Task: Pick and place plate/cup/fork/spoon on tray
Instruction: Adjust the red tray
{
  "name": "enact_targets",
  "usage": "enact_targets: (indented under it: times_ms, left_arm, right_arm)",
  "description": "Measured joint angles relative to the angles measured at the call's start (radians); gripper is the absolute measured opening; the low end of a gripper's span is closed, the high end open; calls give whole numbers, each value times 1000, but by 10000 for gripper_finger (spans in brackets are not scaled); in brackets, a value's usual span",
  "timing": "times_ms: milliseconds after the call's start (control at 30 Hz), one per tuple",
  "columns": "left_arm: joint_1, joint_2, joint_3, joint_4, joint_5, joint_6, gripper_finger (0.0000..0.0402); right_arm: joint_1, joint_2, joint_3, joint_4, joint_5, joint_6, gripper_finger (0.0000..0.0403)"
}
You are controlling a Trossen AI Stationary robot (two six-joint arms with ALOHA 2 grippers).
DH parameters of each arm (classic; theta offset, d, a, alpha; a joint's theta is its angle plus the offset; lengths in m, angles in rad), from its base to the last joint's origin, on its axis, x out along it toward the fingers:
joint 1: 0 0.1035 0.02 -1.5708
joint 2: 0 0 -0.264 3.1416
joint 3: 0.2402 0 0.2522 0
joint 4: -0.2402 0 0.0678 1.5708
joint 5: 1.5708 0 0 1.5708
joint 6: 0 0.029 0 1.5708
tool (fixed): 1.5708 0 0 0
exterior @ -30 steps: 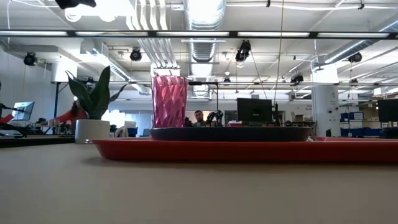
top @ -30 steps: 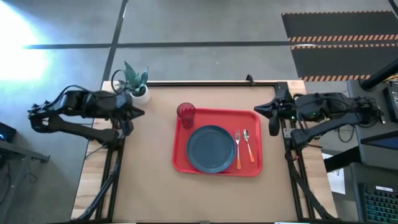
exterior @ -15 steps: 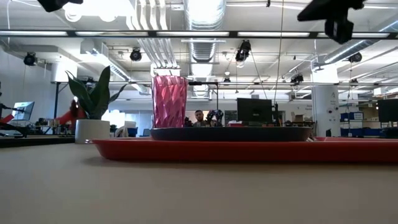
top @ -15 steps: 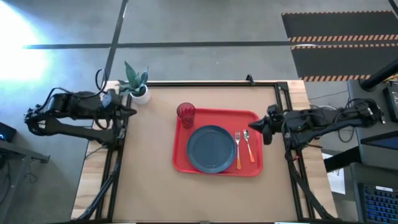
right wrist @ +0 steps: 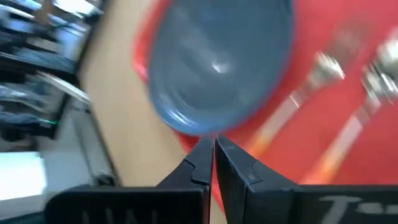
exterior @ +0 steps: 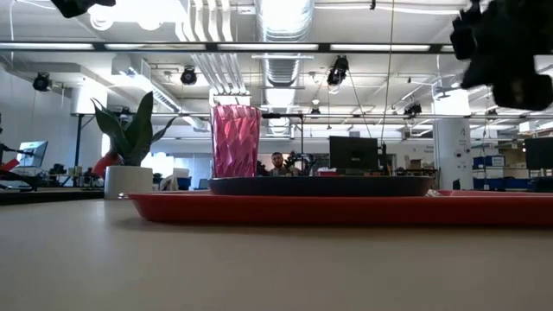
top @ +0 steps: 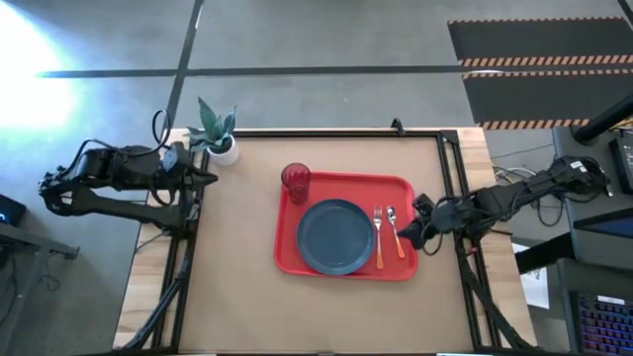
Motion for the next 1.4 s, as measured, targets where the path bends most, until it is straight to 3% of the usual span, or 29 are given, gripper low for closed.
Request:
enact_targets:
  times_ms: [300, 800, 1000, 1400]
  left_arm:
    - [0, 1, 0, 10, 0, 1, 1]
    - [0, 3, -1, 18, 0, 1, 1]
    - [0, 3, -1, 18, 0, 1, 1]
    - [0, 3, -1, 17, 2, 2, 1]
  right_arm:
    - [95, 145, 14, -201, -3, 192, 8]
    - [99, 449, 15, -163, -108, 212, 8]
    - [101, 511, 16, -75, -97, 200, 8]
    - [103, 543, 16, -100, -96, 174, 8]
